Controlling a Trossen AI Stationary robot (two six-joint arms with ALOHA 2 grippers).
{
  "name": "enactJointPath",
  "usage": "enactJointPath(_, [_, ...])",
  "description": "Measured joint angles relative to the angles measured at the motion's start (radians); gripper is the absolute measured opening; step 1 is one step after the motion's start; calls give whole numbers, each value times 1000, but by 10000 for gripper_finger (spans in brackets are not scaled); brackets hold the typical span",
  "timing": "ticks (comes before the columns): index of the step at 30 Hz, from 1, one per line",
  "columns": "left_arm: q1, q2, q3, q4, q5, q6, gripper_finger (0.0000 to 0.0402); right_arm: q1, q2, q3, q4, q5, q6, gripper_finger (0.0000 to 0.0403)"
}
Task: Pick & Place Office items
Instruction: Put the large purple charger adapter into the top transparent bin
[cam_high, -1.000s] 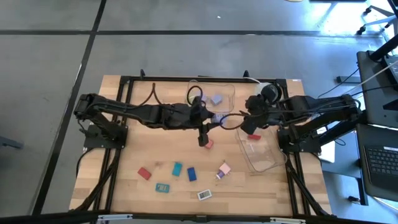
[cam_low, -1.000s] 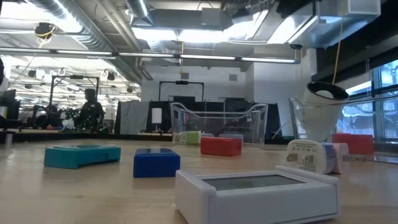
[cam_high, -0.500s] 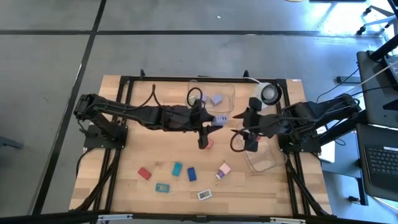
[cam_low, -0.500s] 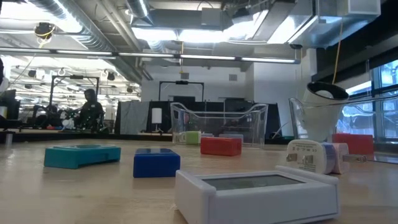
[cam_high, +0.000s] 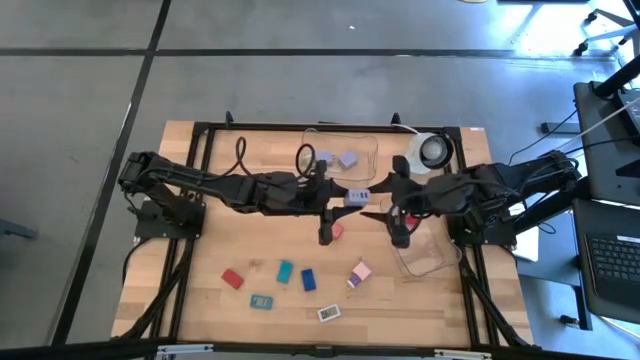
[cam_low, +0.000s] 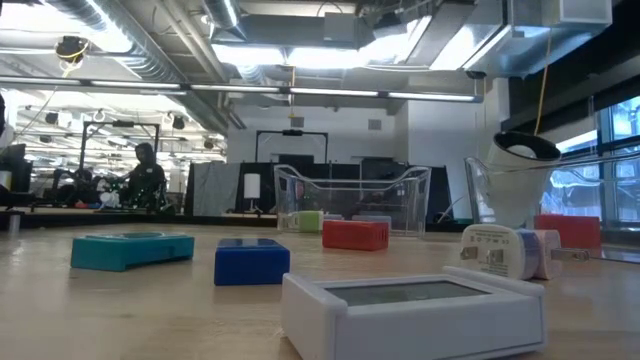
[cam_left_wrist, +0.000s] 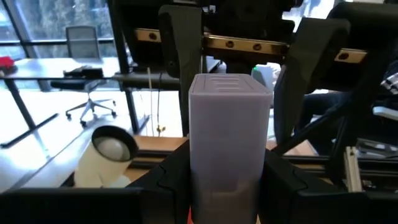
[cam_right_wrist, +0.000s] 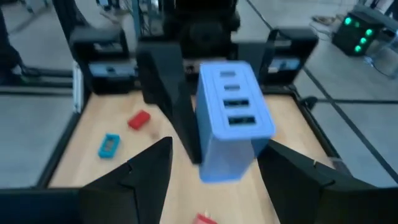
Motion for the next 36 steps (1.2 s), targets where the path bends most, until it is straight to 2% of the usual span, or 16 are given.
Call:
enactJointPath(4, [0, 0, 0, 10, 46, 2, 124, -1, 0, 0, 70, 0, 0, 233])
enactJointPath(11, [-4, 1, 0, 48, 44, 2, 124, -1, 0, 0, 107, -11, 34, 225])
enactJointPath(15, [-4, 1, 0, 85, 45, 13, 124, -1, 4, 0, 112, -10, 55, 194])
enactJointPath(21, [-6, 1, -2, 85, 61, 7, 125, 0, 7, 0, 118, -15, 71, 119])
enactJointPath(25, [-10, 1, -2, 85, 56, 0, 126, 0, 8, 0, 124, -28, 71, 119])
enactJointPath(31, [-10, 1, -2, 92, 41, -35, 154, -1, 7, 0, 130, -32, 75, 119])
enactJointPath(36, [-10, 1, -2, 93, -30, -50, 196, -16, -5, 0, 112, -39, 76, 119])
